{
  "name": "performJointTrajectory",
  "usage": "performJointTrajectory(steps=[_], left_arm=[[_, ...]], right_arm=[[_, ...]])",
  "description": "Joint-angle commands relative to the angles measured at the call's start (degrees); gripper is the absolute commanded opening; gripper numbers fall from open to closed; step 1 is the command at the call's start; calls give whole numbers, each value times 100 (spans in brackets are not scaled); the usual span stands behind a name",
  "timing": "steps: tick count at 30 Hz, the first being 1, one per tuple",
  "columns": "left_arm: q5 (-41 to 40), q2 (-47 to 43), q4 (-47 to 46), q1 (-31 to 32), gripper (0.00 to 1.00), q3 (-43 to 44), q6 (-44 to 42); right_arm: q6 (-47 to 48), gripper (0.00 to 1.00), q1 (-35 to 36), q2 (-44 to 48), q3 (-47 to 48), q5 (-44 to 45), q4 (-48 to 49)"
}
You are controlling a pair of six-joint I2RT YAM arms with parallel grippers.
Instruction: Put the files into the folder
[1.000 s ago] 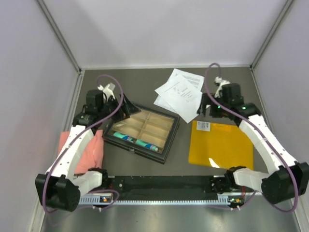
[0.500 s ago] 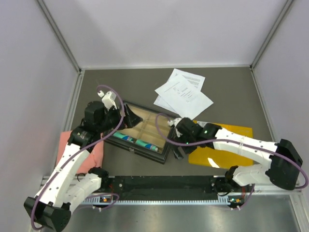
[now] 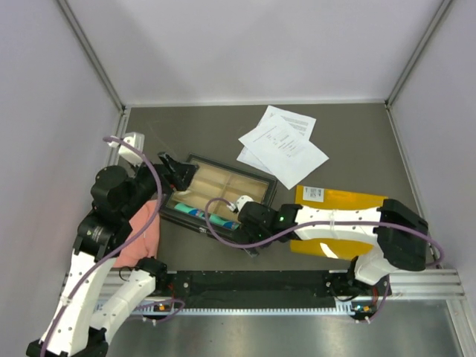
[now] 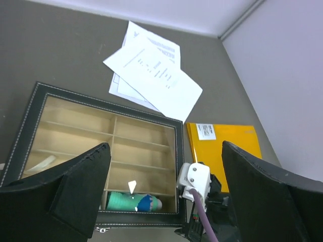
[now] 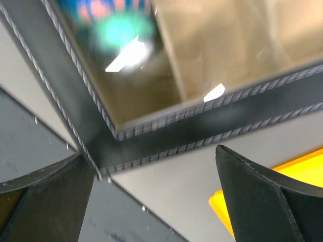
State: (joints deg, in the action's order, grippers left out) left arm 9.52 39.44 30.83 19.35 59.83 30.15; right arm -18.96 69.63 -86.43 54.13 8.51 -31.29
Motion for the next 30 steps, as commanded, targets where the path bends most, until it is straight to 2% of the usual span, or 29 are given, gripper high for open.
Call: performJointTrajectory(steps=[1,8,15,24,29,30], left_arm=[[-530,-226,230,16,95,160,-124],[-688,-226,354,7,96,257,-106],[-627,-130,362,7,96,292,-27],[-635,-182,520,7,96,353,-9],[-662,-226,635,16,96,415,-1],[-662,-218,644,16,96,433,-1]], right_arm=[[-125,99,60,-260,519,520,527],[-564,99,69,-629,949,1186,809],[-1802,99,77,-1182,1407,2065,949],[-1216,99,34,-2420,2575,2260,1467],[-891,99,-238,-3010,3348,2032,1774],[-673,99,-282,-3098,3428,1849,2141]])
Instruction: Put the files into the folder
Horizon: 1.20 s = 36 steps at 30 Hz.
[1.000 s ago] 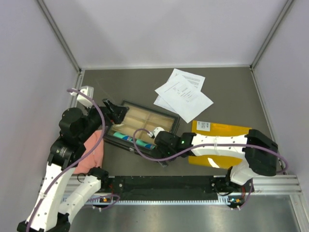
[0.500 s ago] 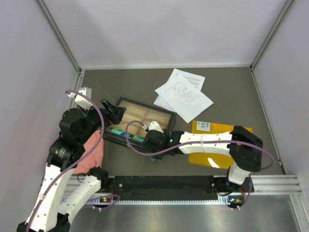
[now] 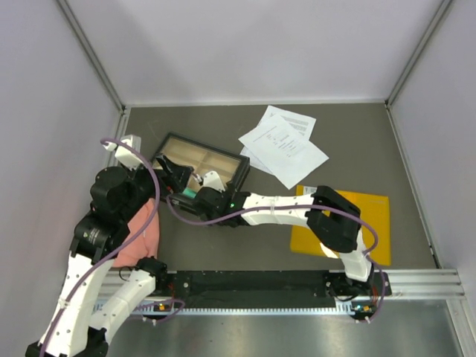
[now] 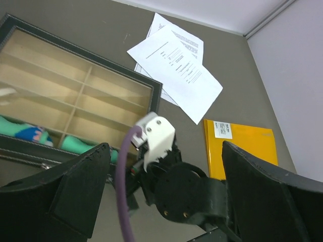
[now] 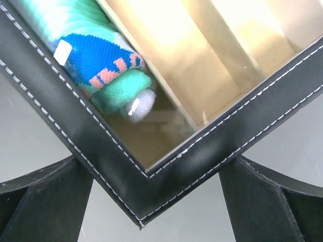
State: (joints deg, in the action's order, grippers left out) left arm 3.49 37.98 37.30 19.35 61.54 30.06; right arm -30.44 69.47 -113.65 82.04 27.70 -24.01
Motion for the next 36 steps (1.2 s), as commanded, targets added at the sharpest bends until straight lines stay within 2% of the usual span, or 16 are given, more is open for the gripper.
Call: performJointTrajectory(steps=[1,6,11,16,19,20,24,25,28,29,31,32,34,36], left_arm=[[-50,-80,31,7,96,271,17],[55,-71,137,16,95,350,149],[144,-19,592,7,95,657,158],[-172,-1,1016,16,95,1141,-53],[-252,8,1078,7,95,1246,-106],[-269,17,1078,16,95,1238,-115],[-296,-18,946,16,95,931,-89],[-296,-36,833,7,95,852,-97],[-296,-27,526,16,95,518,-106],[-270,-1,454,16,96,447,-97],[-78,95,226,7,95,219,-45],[2,139,-36,16,95,131,-10],[291,288,-301,16,95,-159,148],[573,429,-731,16,93,-439,245]], right_arm=[[616,99,-337,-621,742,-107,1547],[1845,99,-513,-1694,1910,-221,2531],[2340,99,-759,-2810,3395,-388,3058],[1972,99,-1050,-3076,3898,-994,3647],[1787,99,-1050,-3146,4626,-1232,3061],[1717,99,-1058,-3059,4602,-1319,3043],[1497,99,-1085,-2348,4076,-1259,2430],[1462,99,-1137,-1877,3866,-1285,2271],[1304,99,-1269,-1083,2777,-1303,1823],[1225,99,-1409,-524,2104,-1259,1786],[1189,99,-1576,-2,1327,-1232,1786],[1111,99,-1829,514,601,-1250,1742],[1023,99,-2129,965,-375,-1355,1506],[829,99,-2639,1685,-1011,-1408,1330]])
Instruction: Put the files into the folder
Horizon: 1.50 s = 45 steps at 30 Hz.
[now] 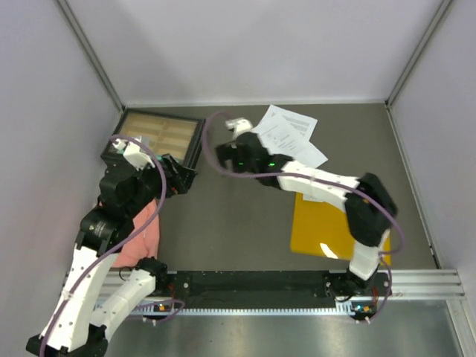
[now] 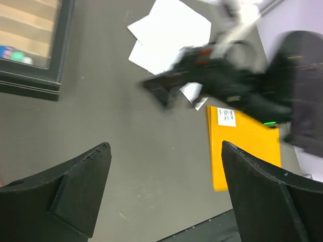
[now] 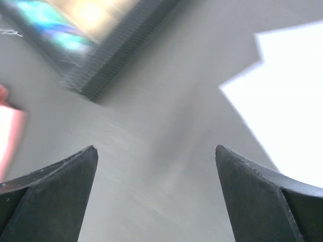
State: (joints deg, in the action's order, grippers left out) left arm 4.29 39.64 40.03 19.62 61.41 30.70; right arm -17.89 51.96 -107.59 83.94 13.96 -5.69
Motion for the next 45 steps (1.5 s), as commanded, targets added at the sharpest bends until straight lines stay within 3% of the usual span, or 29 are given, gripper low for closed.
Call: performJointTrajectory(steps=[1,4,7,11,14,18,24,29,45], left_arm=[[641,429,-1189,-19,91,-532,260],[1186,894,-1822,7,87,-1024,524],[1626,1474,-2577,173,85,-1552,857],[1619,2459,-3544,1016,82,-1799,1096],[2021,3688,-4292,1728,82,-1519,1193],[2803,5358,-4495,2387,74,-458,1105],[3192,7090,-5101,2565,63,433,1140],[3517,7839,-5619,2565,42,1030,1570],[3420,8622,-5778,2530,36,1550,1948]], right_arm=[[-461,99,-1046,1343,-1822,-59,-564],[-452,99,-1636,2425,-2826,-147,-669],[-566,99,-2181,3067,-3225,-43,-1248],[-1048,99,-2638,3525,-3498,230,-1987],[-1199,99,-2981,3990,-3797,160,-2120],[-1164,99,-3341,4351,-3938,-199,-2234],[-1067,99,-3456,4800,-3991,-253,-2454],[-945,99,-3483,5063,-4131,-280,-2533],[-900,99,-3491,5266,-4307,-332,-2480]])
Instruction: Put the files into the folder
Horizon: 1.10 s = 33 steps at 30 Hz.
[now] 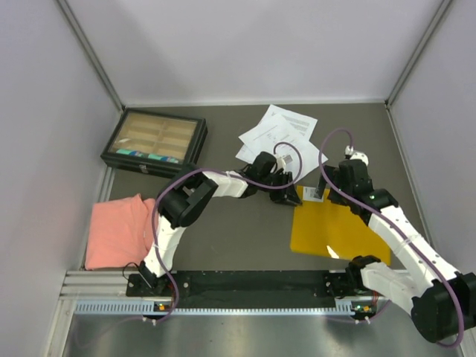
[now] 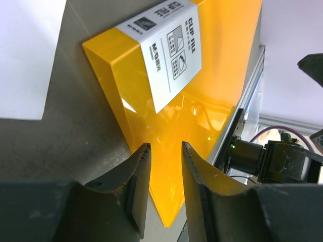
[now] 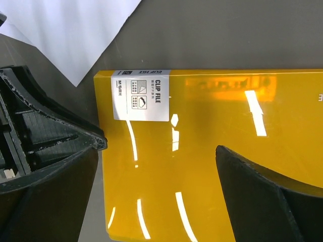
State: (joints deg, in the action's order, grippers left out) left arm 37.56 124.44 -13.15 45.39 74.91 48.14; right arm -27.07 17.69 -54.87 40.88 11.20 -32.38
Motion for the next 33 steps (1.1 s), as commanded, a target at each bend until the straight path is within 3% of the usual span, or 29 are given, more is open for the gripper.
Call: performJointTrajectory(steps=[1,13,20,33], left_arm=[[24,142,-495,-56,36,173,222],[-311,-96,180,-223,41,533,-120],[-275,62,102,-293,41,586,37],[304,379,-1067,-285,41,445,1109]], right_arm=[[9,99,-64,-23,-36,-57,197],[-185,99,-64,-243,-239,-250,346],[-158,99,-64,-173,-221,-215,276],[-167,99,-64,-76,-230,-259,224]])
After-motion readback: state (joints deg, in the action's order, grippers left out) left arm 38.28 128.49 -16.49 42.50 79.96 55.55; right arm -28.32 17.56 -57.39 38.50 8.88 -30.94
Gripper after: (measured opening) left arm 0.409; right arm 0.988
